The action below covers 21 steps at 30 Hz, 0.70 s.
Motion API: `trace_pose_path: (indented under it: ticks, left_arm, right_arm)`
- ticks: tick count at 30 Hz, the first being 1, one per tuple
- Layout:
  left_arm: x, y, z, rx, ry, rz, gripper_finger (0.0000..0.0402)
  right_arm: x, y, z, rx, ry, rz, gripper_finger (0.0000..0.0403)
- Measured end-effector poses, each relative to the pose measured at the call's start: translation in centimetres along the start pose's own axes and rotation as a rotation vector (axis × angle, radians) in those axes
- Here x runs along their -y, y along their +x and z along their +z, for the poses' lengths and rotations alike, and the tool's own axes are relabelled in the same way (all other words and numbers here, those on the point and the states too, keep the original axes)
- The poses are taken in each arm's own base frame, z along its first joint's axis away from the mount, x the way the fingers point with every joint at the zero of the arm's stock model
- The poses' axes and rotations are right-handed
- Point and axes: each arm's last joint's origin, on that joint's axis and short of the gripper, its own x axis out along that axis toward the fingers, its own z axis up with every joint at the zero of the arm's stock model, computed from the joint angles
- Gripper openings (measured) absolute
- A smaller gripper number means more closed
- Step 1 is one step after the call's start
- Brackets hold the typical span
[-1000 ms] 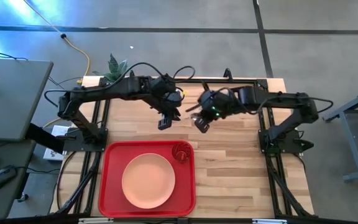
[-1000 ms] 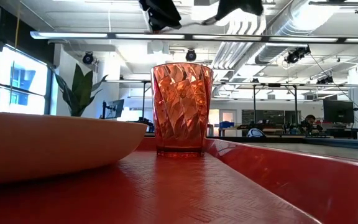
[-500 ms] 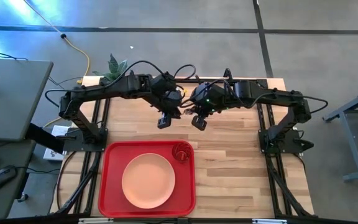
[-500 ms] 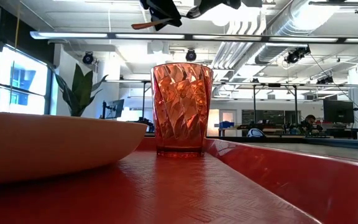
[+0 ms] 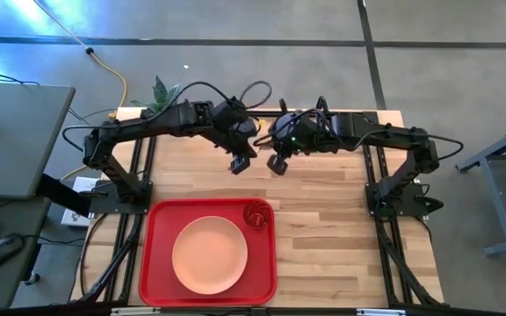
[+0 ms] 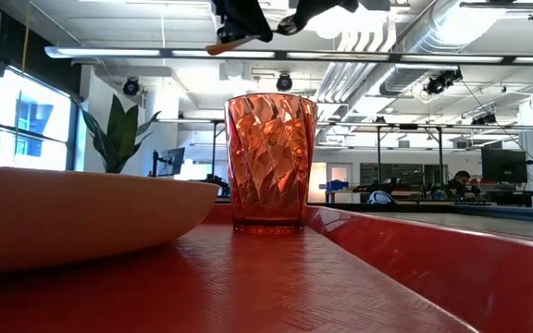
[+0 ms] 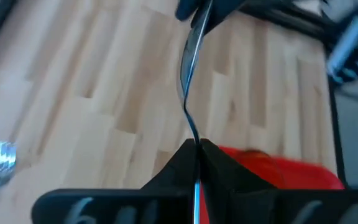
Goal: Pick and place plate/cup/fork/spoon on tray
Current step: Put the orange spoon on the red tray to the left of the pink plate
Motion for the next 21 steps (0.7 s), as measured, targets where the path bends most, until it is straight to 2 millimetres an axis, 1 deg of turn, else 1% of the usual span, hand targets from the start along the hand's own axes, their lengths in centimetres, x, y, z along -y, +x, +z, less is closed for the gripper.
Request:
trace_pose_path:
  ticks: [3,5,8,11,13,15,19,21]
  left_arm:
    - [-0.6,-0.5,0.1,0.042,-0.099,0.059,0.0003]
    - [-1.0,-1.0,-0.2,0.060,-0.163,0.088,0.0002]
    - [-1.3,-1.4,-1.4,0.041,-0.249,0.092,0.0002]
    - [-1.8,-1.9,-3.0,0.049,-0.338,0.095,0.0002]
    - [-2.2,-2.4,-4.7,0.055,-0.402,0.113,0.0002]
    - [-2.4,-2.5,-6.9,0.036,-0.480,0.120,0.0002]
    - [-1.4,-3.3,-12.4,-0.008,-0.629,0.112,0.0002]
    - [-1.0,-3.7,-15.4,-0.065,-0.725,0.120,0.0001]
  right_arm:
    - [0.8,0.4,0.8,0.100,0.065,-0.124,0.0055]
    - [1.4,0.5,1.3,0.146,0.088,-0.181,0.0073]
    - [2.8,0.6,1.9,0.191,0.131,-0.281,0.0092]
    - [3.9,0.9,2.0,0.187,0.153,-0.338,0.0100]
    - [4.2,0.9,2.0,0.182,0.149,-0.336,0.0101]
    - [4.4,1.0,2.0,0.164,0.118,-0.317,0.0101]
    - [5.3,1.3,1.8,0.115,0.087,-0.299,0.0101]
    - [5.7,1.4,1.7,0.102,0.096,-0.291,0.0101]
